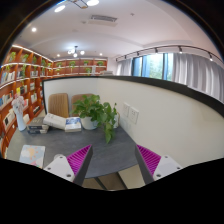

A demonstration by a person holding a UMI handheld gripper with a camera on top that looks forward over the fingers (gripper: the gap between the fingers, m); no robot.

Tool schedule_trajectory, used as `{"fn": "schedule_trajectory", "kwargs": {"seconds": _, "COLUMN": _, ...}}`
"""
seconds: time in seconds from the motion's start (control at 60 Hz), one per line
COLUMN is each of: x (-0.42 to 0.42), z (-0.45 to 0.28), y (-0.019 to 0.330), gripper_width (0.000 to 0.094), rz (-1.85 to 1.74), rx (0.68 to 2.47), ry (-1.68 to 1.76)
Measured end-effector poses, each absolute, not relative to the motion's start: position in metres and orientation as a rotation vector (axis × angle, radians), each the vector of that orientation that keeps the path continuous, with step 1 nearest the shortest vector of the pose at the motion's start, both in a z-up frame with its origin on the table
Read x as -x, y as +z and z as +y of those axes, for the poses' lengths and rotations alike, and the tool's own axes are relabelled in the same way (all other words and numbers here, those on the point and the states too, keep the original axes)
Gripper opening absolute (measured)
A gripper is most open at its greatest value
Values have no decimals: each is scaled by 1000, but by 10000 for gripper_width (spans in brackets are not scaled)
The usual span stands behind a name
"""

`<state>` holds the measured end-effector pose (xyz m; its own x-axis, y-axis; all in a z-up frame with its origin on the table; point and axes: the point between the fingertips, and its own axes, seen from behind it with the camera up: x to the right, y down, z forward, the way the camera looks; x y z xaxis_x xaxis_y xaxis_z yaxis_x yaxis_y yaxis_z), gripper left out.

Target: Arrange mouse

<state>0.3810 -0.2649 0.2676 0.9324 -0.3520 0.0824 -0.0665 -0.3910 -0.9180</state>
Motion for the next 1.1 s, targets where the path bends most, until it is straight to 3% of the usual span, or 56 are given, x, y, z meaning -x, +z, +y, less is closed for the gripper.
{"fn": "schedule_trajectory", "kwargs": {"seconds": 0.133, "x": -360, "z": -274, "y": 241, "gripper_width": 854, "rz": 267, "rx": 2014, "ry": -294}}
{"fn": "schedule_trajectory", "kwargs": {"seconds": 0.367, "x": -260, "z": -254, "y": 123, "gripper_width": 855, "rz": 172, "rx": 2171, "ry": -157}}
{"fn": "schedule_trajectory", "kwargs": {"seconds": 0.6, "x": -167, "z": -223, "y": 45, "gripper_width": 853, "rz": 79, "rx": 2255, "ry": -32}}
{"fn": "schedule_trajectory", "kwargs": {"seconds": 0.95, "x": -145, "z": -121, "y": 7, "gripper_width": 844, "rz": 75, "rx": 2268, "ry": -47}}
{"fn": "schedule_trajectory", "kwargs": {"seconds": 1.1, "x": -142, "z": -87, "y": 3, "gripper_width": 774, "rz": 74, "rx": 2267, "ry": -15}}
